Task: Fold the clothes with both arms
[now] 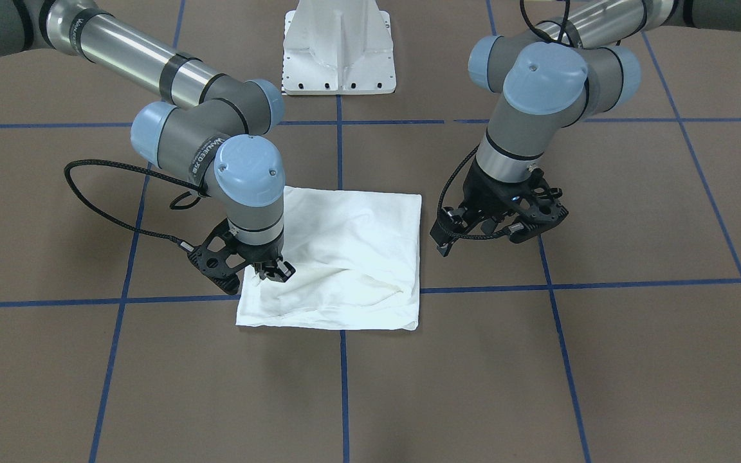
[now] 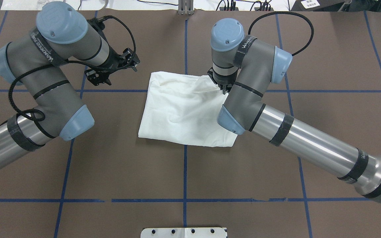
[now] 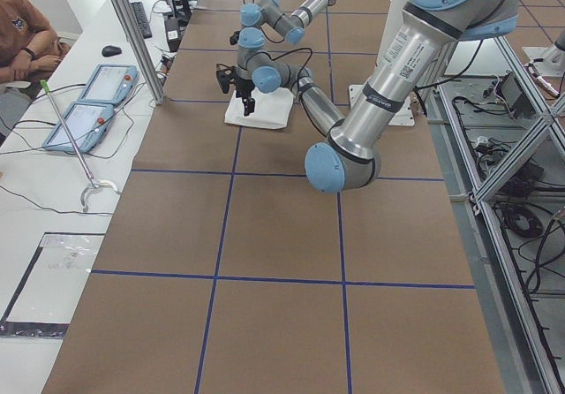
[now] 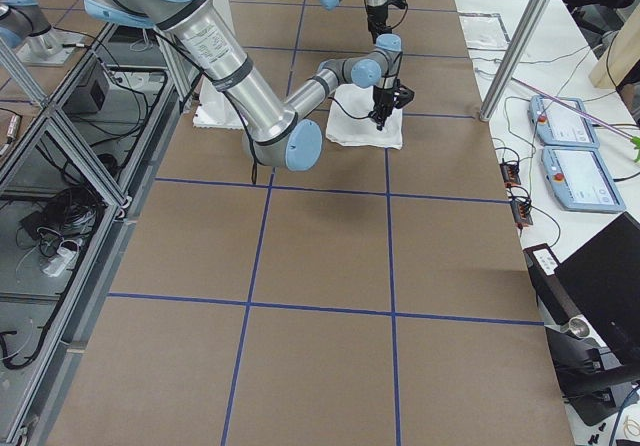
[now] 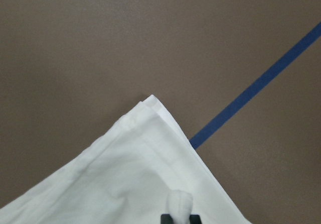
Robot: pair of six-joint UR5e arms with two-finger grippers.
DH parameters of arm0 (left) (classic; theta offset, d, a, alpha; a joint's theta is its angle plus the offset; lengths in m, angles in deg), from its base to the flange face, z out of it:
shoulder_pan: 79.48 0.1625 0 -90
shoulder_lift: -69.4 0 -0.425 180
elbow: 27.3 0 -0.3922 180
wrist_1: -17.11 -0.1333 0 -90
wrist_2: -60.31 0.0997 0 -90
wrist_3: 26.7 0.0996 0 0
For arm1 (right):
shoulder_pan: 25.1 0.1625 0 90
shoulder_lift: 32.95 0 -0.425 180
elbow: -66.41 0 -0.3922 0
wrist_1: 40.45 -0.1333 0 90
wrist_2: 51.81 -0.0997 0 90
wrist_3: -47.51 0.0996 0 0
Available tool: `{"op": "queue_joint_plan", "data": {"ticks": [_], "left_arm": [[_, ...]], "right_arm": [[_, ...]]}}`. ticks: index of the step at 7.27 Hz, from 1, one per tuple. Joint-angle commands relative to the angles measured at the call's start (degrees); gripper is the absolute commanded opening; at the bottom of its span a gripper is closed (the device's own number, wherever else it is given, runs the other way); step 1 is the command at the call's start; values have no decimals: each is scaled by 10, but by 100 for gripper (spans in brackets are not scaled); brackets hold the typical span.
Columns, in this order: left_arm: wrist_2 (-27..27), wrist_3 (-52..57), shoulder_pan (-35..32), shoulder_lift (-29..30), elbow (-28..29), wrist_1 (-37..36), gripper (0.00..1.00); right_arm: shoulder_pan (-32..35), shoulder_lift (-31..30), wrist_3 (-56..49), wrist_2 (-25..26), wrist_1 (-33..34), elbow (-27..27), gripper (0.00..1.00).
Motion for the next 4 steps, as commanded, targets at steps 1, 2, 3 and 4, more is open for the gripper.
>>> {"op": "queue_joint_plan", "data": {"ticks": [1, 2, 3, 4], "left_arm": [[0, 1, 0, 0, -3, 0, 100], [0, 16, -3, 0, -3, 1, 100], [-3, 66, -22, 0, -3, 3, 100], [-6, 110, -43, -14, -8, 3, 100]], "right_arm": [[18, 0, -25, -1, -1, 0, 100], [41, 1, -71, -4, -2, -2, 100], [71, 0, -155, -4, -2, -2, 100], [117, -12, -246, -20, -2, -2, 100]]}}
